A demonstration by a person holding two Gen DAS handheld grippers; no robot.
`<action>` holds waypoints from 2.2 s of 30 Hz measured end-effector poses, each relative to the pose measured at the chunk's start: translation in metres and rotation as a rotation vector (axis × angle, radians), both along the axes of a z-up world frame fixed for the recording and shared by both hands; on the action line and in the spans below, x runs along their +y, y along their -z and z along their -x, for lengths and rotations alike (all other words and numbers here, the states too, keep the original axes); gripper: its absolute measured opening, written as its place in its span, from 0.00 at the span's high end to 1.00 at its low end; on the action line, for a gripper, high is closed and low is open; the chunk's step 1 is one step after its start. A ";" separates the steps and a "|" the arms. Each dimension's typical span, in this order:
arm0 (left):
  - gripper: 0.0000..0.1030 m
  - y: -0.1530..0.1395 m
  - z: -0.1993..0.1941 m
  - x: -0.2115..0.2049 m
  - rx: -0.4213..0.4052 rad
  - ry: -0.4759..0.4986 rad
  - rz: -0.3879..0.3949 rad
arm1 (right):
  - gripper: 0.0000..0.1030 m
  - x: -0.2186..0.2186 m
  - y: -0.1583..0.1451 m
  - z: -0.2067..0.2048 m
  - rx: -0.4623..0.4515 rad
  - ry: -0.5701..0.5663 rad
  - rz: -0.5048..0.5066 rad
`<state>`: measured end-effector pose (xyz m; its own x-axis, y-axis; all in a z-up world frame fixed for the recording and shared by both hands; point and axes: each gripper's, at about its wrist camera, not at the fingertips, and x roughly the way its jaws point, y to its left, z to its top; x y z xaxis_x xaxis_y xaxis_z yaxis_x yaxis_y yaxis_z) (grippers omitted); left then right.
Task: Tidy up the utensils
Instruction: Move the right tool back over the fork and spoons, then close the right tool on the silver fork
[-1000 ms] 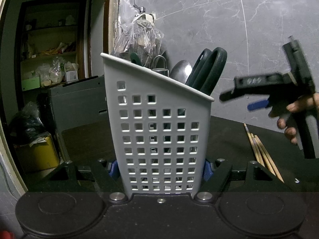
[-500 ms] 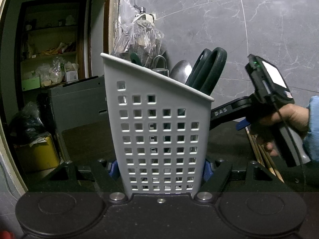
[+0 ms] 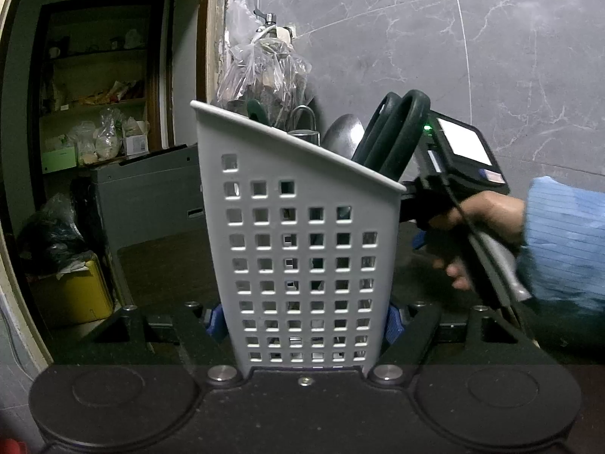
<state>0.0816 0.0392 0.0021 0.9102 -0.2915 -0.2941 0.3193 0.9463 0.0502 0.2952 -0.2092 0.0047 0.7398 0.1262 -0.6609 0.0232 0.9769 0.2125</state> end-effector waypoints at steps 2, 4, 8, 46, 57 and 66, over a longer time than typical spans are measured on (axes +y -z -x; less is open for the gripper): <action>0.26 0.000 0.000 0.000 0.000 -0.001 0.000 | 0.00 0.004 0.002 -0.006 0.005 0.007 0.003; 0.26 0.000 0.000 -0.001 0.000 0.000 0.000 | 0.00 0.007 0.004 -0.011 0.011 0.012 0.018; 0.26 0.000 0.000 0.000 0.000 -0.001 0.000 | 0.00 0.012 0.009 -0.014 0.008 0.019 0.073; 0.26 0.000 0.001 -0.005 0.000 -0.008 -0.001 | 0.06 -0.030 0.012 0.041 -0.007 -0.107 0.139; 0.26 0.000 0.001 -0.006 -0.001 -0.007 -0.001 | 0.80 -0.024 0.004 0.076 -0.052 -0.227 0.127; 0.26 0.000 0.000 -0.005 0.001 -0.007 -0.003 | 0.90 -0.030 0.004 0.125 -0.052 -0.274 0.074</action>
